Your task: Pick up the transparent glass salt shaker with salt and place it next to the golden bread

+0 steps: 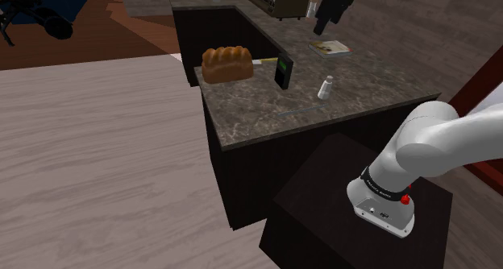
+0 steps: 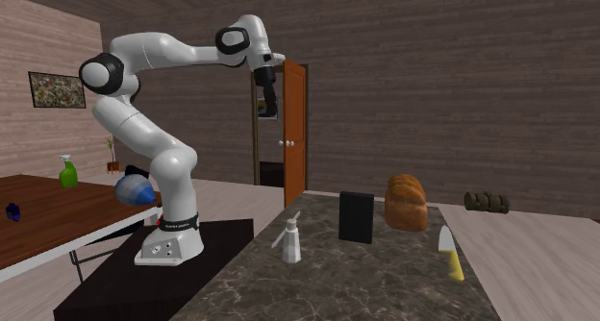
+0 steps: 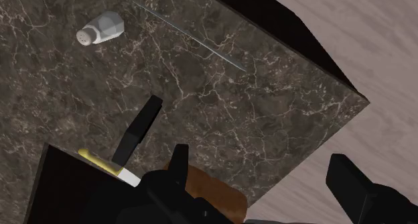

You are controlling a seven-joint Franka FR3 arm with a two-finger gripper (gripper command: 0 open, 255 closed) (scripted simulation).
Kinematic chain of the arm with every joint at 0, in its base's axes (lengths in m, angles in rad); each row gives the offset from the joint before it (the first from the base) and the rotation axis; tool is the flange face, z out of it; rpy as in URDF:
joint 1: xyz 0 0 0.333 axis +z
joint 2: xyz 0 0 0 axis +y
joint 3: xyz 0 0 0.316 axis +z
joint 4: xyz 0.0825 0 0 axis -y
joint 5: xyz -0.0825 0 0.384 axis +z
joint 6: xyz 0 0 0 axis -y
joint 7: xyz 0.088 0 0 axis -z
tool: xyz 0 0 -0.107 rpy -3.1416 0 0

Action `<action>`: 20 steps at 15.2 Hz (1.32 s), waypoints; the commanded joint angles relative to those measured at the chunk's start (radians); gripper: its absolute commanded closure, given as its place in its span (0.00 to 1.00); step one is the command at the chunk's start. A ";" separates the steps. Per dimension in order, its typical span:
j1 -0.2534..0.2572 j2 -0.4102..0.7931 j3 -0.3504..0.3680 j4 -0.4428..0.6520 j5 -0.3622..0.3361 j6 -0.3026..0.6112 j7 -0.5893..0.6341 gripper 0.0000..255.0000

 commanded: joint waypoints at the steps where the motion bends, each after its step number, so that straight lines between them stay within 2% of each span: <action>1: 0.000 0.000 0.000 0.000 0.000 0.000 0.000 0.00; 11: -0.053 0.061 -0.179 -0.165 -0.093 0.177 -0.168 0.00; 20: -0.103 0.221 -0.349 -0.225 -0.171 0.359 -0.320 0.00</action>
